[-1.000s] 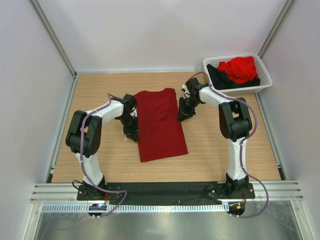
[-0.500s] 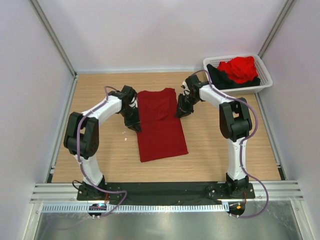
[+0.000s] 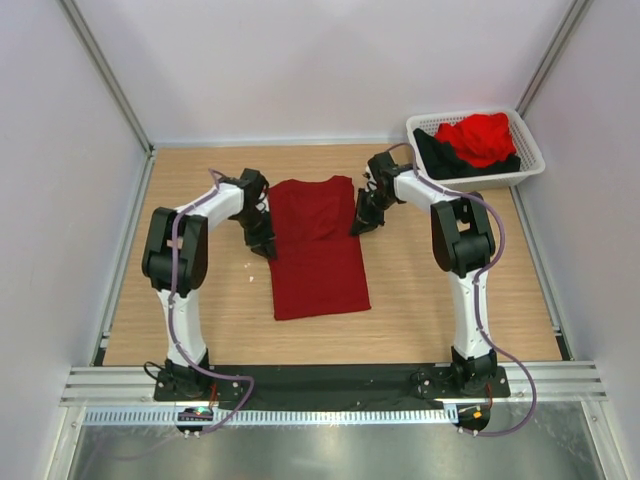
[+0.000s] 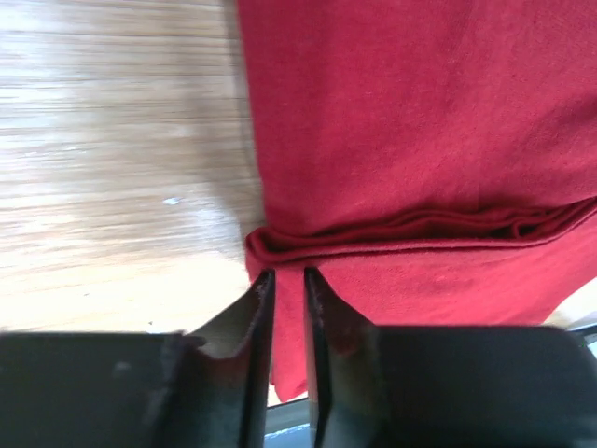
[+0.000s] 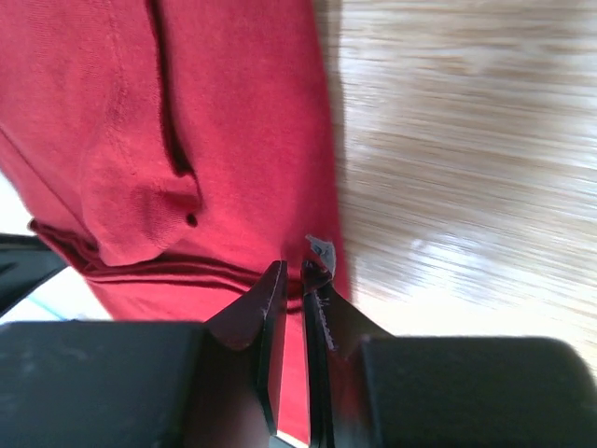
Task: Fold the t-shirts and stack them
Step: Fold the tshirt
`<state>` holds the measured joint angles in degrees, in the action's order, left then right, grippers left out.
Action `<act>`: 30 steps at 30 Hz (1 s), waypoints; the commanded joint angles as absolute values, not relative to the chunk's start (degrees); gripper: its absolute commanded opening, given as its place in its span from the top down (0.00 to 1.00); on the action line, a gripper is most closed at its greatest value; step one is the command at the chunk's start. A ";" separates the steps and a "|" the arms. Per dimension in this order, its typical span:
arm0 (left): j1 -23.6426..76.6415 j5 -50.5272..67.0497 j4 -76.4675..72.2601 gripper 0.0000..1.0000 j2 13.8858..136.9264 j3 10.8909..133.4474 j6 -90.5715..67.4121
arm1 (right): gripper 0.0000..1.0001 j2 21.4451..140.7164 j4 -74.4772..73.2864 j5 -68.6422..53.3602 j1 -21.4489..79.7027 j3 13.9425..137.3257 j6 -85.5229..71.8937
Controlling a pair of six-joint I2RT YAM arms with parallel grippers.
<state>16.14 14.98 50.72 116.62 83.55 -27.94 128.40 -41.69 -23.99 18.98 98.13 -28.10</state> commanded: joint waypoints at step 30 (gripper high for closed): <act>22.41 25.49 30.95 0.43 79.99 34.73 -60.88 | 0.38 84.74 -28.66 -30.86 20.30 42.37 -34.89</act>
